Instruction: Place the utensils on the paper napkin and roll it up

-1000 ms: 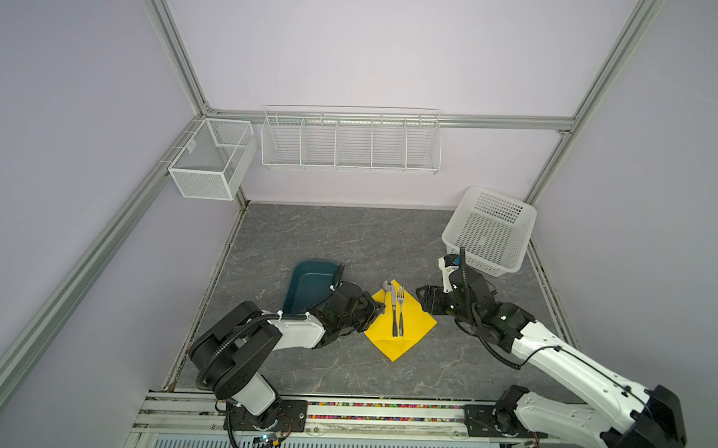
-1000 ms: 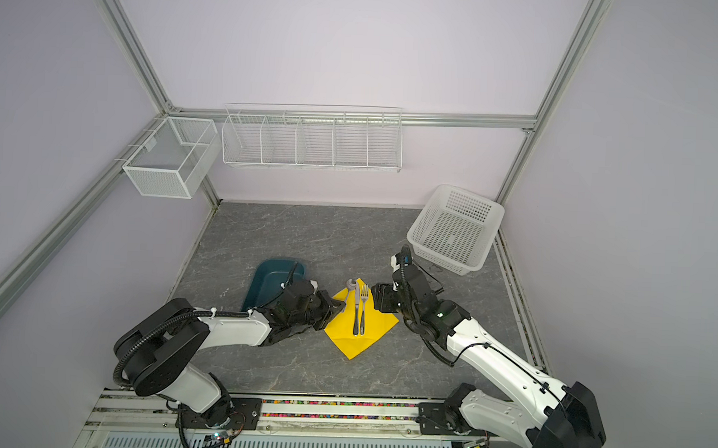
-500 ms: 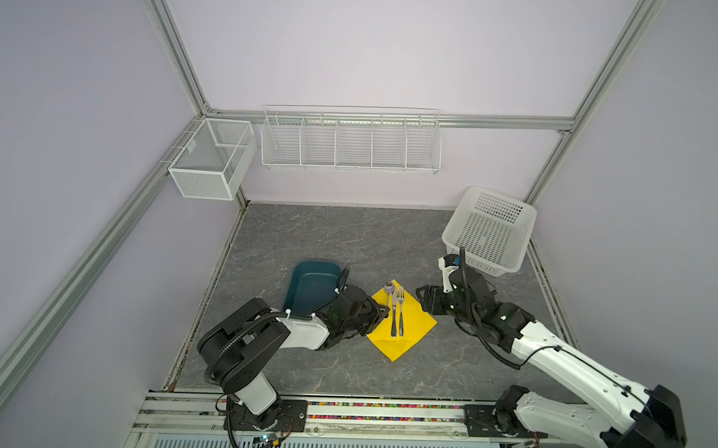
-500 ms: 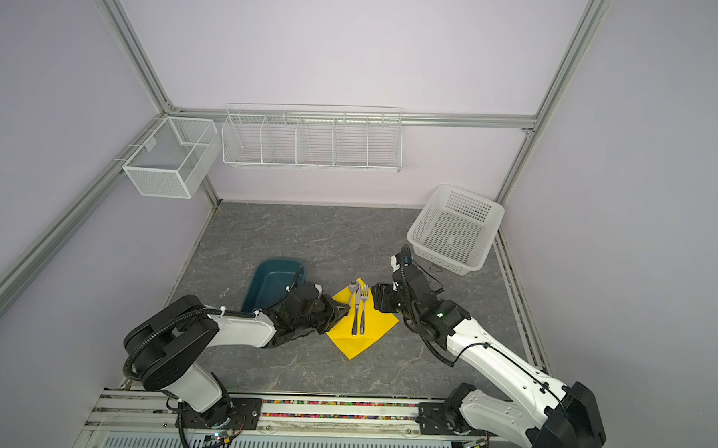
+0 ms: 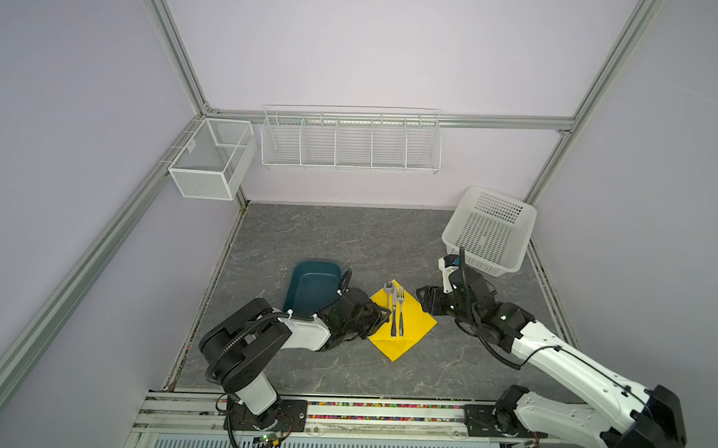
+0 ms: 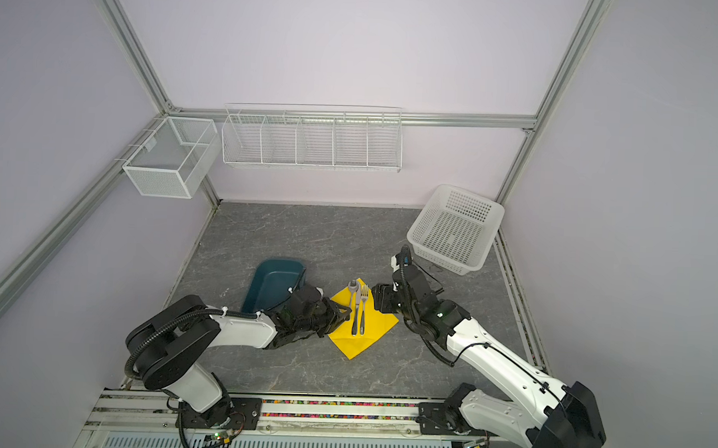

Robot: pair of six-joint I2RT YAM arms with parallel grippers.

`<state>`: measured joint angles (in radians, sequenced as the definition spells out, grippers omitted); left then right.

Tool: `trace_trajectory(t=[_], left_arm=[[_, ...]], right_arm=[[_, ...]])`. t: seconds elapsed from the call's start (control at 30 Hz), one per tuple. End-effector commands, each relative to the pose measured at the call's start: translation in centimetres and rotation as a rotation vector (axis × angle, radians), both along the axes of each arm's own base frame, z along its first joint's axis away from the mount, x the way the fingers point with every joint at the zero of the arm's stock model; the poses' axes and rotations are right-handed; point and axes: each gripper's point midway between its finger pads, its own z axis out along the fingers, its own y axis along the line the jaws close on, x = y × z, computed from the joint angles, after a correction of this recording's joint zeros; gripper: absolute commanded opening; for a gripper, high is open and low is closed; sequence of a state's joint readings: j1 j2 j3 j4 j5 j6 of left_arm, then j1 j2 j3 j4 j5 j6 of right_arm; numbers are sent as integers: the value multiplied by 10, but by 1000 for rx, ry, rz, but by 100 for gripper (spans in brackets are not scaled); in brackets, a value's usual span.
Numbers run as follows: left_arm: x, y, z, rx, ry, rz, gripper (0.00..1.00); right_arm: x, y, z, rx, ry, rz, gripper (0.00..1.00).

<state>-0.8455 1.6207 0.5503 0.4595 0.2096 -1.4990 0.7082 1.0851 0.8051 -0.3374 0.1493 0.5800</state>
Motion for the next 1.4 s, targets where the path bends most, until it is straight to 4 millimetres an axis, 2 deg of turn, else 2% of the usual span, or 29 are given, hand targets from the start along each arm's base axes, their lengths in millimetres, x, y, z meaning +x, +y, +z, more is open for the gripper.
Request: trace_trajectory(t=[0.0, 0.27, 0.47, 0.57, 0.67, 0.73, 0.93, 1.1, 1.37], left_arm=[[-6, 4, 1, 23, 11, -3, 29], [-21, 5, 6, 68, 13, -42, 37], [-22, 18, 18, 128, -31, -43, 39], [-16, 21, 32, 190, -93, -70, 40], [-4, 15, 46, 250, -156, -141, 40], [6, 8, 49, 293, -181, -202, 38], [32, -1, 36, 453, -196, -336, 28], [45, 2, 26, 591, -204, -406, 26], [55, -14, 11, 638, -172, -512, 25]], right_arm=[[-2, -2, -4, -5, 20, -6, 67], [-2, -4, -3, -8, 17, -12, 67], [-4, -8, -4, -16, 15, -20, 67], [-3, -9, -4, -21, 14, -25, 67], [-3, -9, -6, -23, 23, -30, 67], [-3, -8, -9, -23, 31, -31, 67], [-1, -8, -10, -23, 35, -44, 67], [0, -10, -8, -31, 31, -51, 67], [0, -13, -6, -35, 27, -64, 67]])
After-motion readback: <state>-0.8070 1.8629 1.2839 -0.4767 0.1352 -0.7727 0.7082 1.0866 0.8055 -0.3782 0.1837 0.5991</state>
